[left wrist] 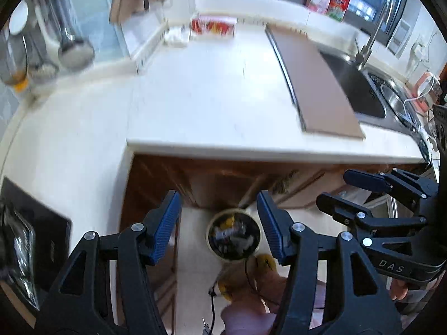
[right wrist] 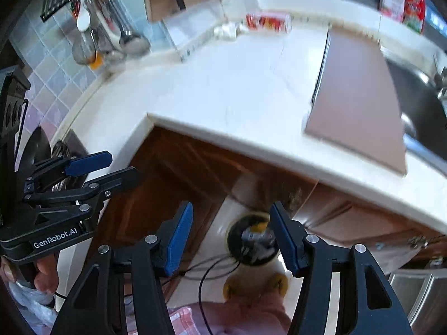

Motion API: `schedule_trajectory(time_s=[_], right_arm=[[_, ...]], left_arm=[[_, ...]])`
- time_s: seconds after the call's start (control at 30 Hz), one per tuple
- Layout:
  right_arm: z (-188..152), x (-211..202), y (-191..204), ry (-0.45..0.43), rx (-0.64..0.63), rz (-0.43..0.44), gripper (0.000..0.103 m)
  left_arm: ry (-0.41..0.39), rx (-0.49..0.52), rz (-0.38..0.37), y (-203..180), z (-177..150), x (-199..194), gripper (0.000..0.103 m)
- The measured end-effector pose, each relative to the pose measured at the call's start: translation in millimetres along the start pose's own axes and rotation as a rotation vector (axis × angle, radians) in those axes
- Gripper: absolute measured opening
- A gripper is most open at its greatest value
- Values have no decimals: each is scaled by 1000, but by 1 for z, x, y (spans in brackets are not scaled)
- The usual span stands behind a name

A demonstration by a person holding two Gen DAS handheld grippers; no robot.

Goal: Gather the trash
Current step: 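Raise both tools back toward the counter corner, then grasp the pink juice box with the right tool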

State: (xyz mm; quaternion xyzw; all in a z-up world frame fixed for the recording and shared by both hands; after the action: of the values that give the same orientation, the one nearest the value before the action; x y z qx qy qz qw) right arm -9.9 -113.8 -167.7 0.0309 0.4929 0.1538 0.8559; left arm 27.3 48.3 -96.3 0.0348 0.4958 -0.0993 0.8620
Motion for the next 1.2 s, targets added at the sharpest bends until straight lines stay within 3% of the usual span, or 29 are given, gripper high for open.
schedule_trajectory(time_s=[0.33, 0.5, 0.67, 0.8, 0.93, 1.03, 1.2], right_arm=[[71, -61, -7, -154, -30, -59, 59], [133, -92, -17, -221, -75, -49, 65], [208, -97, -34, -281, -163, -19, 69], [283, -84, -57, -290, -237, 10, 69], [366, -54, -90, -264, -282, 44, 69], [430, -14, -119, -227, -281, 84, 71], [504, 78, -151, -167, -286, 120, 71]], left_arm=[[-138, 26, 23, 0, 72, -40, 54], [-183, 29, 81, -5, 116, -39, 55], [-213, -11, 179, -6, 182, -23, 55], [-221, -51, 238, -7, 242, -7, 56], [-235, -87, 308, -7, 305, 17, 70], [-221, -115, 367, -5, 341, 51, 72], [-132, -195, 387, 8, 370, 132, 72]])
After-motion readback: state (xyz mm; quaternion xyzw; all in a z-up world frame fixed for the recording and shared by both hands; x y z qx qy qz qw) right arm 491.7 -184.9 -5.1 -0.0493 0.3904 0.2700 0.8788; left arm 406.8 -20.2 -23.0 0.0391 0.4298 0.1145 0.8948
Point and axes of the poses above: each gripper's, at about its wrist camera, not at the fingertips, and x roughly the way its jaws point, y to its left, z to its top, the point moved 2 cm from there along x, roughly the way its jaws point
